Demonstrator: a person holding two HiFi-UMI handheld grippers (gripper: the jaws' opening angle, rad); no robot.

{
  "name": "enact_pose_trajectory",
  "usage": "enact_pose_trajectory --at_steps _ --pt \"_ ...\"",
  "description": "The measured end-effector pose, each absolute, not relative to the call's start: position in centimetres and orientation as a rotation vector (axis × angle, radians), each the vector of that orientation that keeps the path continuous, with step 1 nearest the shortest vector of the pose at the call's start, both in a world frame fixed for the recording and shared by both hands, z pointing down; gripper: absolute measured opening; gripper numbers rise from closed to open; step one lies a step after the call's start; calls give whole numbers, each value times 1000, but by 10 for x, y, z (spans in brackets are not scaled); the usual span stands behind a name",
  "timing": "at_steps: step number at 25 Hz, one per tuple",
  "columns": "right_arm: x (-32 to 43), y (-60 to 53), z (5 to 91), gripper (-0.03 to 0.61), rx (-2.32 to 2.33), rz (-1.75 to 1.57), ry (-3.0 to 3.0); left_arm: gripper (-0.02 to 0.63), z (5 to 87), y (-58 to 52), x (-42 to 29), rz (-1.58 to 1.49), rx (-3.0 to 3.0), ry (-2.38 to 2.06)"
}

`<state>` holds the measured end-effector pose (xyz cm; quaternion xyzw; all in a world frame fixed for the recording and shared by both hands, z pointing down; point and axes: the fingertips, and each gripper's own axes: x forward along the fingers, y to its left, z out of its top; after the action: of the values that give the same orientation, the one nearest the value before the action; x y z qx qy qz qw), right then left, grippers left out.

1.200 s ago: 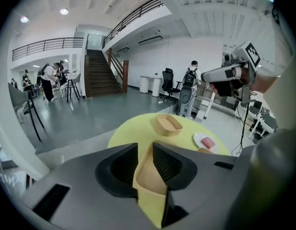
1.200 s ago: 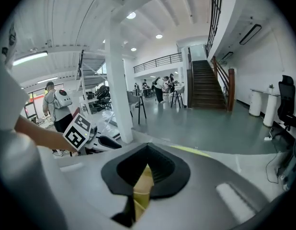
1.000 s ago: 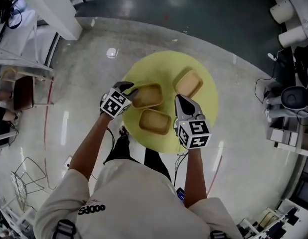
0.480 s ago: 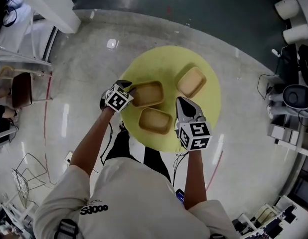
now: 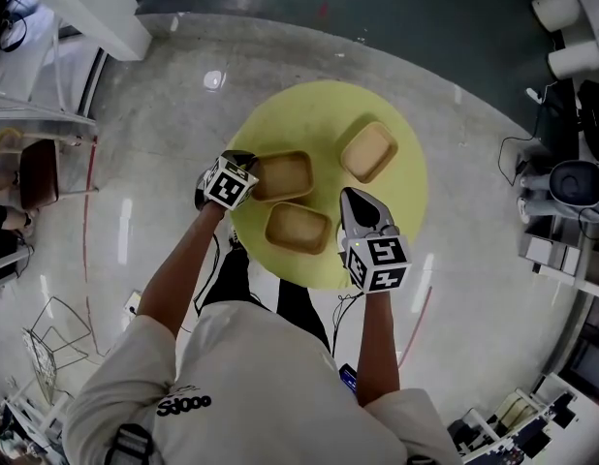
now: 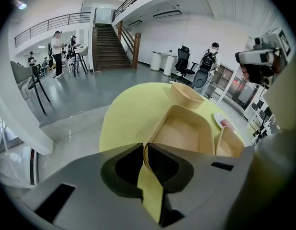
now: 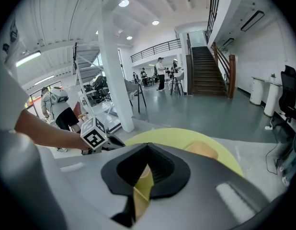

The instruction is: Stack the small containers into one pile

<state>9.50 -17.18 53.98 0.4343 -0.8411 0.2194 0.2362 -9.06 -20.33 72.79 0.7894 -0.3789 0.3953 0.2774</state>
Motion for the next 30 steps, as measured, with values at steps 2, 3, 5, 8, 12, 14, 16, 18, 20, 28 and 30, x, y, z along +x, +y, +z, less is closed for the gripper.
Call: enact_pose_trajectory --at_steps 2,3,5,8,12,14,16,18,20,28,30 --pt "96 -168 539 9 1194 600 -2306 40 728 -204 -93 1043 2117 -1042" --pt "97 -167 538 9 1196 598 -2306 38 727 -205 -95 1029 2113 -1054" --pt "99 -165 535 9 1206 591 -2307 35 721 -207 -99 1010 2109 -1085" --pt "104 -162 527 9 1228 577 -2311 34 707 -210 -103 996 2124 -1117" --pt "109 -157 515 9 1265 561 -2317 32 681 -214 -101 960 2174 -1116" --pt "111 -154 509 9 1286 549 -2321 32 666 -215 -96 942 2218 -1092" --pt "113 -153 501 9 1307 531 -2324 32 649 -214 -89 924 2268 -1052" --pt "117 -150 495 9 1326 513 -2324 32 636 -210 -79 916 2316 -997" --pt "121 -146 489 9 1349 500 -2322 32 627 -202 -68 921 2359 -934" --pt "141 -124 482 9 1420 497 -2296 32 631 -158 -28 983 2418 -707" --pt "146 -118 482 9 1434 506 -2289 32 637 -148 -21 1005 2415 -663"
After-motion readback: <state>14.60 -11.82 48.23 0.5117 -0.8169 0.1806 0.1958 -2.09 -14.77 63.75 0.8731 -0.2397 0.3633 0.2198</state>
